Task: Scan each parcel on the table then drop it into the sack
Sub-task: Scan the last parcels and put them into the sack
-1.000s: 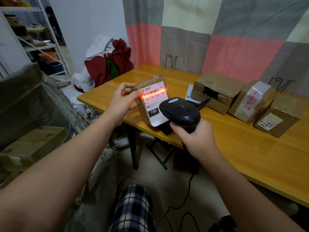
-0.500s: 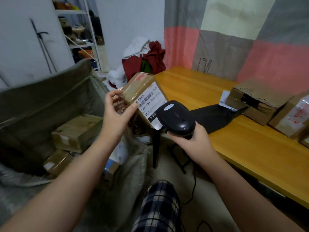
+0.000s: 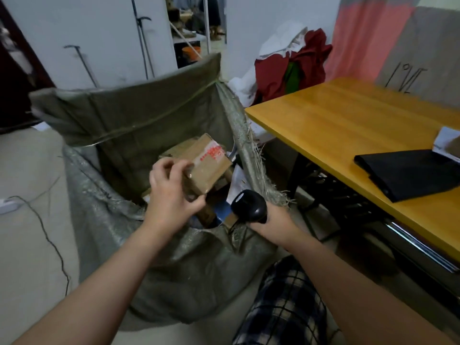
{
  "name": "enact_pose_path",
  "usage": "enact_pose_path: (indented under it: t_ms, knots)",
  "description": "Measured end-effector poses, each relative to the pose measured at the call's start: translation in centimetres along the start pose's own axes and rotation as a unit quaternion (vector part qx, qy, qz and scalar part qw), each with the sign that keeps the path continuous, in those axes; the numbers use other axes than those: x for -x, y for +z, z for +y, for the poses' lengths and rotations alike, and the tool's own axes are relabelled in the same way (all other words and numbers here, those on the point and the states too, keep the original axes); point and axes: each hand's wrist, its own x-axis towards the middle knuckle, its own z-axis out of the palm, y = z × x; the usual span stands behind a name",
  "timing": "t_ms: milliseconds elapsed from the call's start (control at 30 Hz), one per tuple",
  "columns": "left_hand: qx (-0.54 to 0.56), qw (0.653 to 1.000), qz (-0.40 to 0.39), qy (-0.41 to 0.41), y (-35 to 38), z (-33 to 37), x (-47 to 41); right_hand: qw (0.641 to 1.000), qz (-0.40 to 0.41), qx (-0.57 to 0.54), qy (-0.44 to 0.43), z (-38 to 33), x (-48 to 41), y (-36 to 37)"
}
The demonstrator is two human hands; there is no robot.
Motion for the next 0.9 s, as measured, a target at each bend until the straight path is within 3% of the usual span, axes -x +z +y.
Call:
enact_pose_path:
  t_ms: [67, 167, 267, 367, 467, 667, 900]
  knots:
    - [-0.019, 0.998, -0.052, 0.015, 0.3, 0.6, -0.1, 0.999, 0.036, 0.007, 0.018, 0.6, 0.5, -0.5]
    - [-0.017, 0.995, -0.087, 0.054, 0.6, 2.1, -0.9, 0.990, 0.116, -0.081, 0.022, 1.2, 2.9, -1.9]
    - [0.005, 0.984, -0.180, 0.011, 0.9, 3.3, -1.9, 0.976, 0.160, -0.143, 0.026, 1.9, 6.0, -2.6]
    - [-0.132, 0.944, -0.300, 0.025, 2.1, 3.8, -2.3, 0.958, 0.199, -0.203, 0.038, 2.3, 7.6, -3.1]
    - [-0.142, 0.904, -0.401, 0.034, 3.2, 4.7, -2.1, 0.952, 0.215, -0.216, 0.019, 2.2, 8.4, -3.6]
    - [-0.059, 0.952, -0.282, 0.107, 4.6, 10.0, -2.8, 0.944, 0.252, -0.211, 0.014, 1.8, 9.9, -6.7]
    - [0.022, 0.942, -0.256, 0.216, 10.0, 19.3, -3.8, 0.898, 0.386, -0.205, 0.052, 5.0, 13.1, -14.7]
